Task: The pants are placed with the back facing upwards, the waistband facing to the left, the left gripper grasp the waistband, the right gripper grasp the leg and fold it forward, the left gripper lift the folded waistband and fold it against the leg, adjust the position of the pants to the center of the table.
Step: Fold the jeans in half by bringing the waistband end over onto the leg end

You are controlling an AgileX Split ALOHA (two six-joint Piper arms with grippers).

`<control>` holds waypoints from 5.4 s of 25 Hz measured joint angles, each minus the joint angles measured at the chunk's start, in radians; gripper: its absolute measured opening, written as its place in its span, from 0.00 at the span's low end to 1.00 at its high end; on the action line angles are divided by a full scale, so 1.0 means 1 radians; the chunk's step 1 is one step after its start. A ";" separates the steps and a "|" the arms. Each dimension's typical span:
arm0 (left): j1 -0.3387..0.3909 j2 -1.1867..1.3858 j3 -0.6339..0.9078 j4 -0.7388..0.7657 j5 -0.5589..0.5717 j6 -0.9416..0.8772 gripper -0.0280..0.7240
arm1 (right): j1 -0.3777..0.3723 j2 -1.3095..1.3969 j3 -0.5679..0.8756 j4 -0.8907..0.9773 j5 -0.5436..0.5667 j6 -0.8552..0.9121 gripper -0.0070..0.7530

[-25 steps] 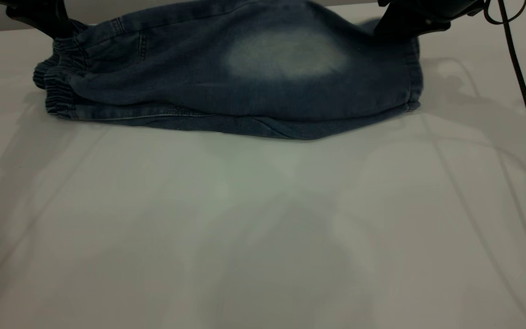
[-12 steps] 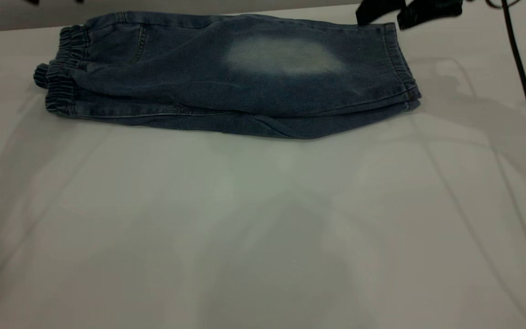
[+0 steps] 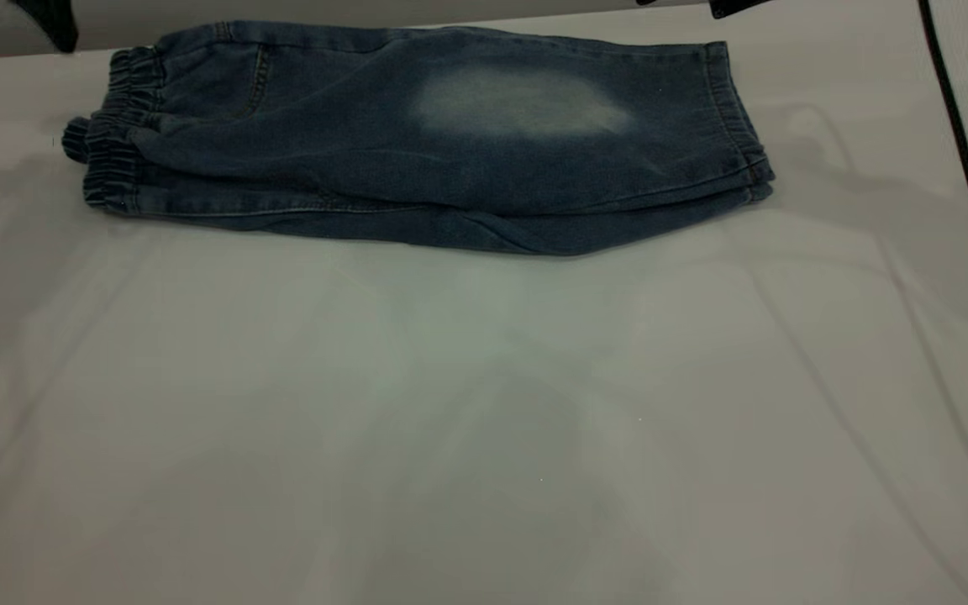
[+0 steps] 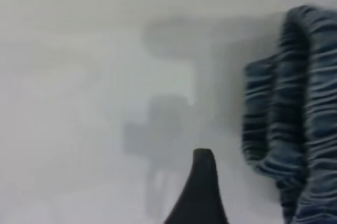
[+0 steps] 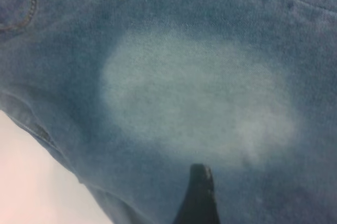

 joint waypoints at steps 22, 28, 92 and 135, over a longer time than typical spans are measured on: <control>-0.006 0.183 -0.001 -0.299 -0.152 0.178 0.78 | 0.063 0.000 -0.001 -0.031 -0.013 0.018 0.65; -0.006 0.183 -0.001 -0.330 -0.146 0.177 0.57 | 0.105 0.012 -0.031 -0.040 -0.016 0.025 0.62; -0.393 0.115 -0.519 -0.372 0.162 0.282 0.15 | 0.259 0.507 -0.998 -1.064 0.623 0.765 0.62; -0.581 0.109 -0.610 -0.373 0.126 0.310 0.15 | 0.052 0.585 -1.062 -0.946 0.662 0.742 0.62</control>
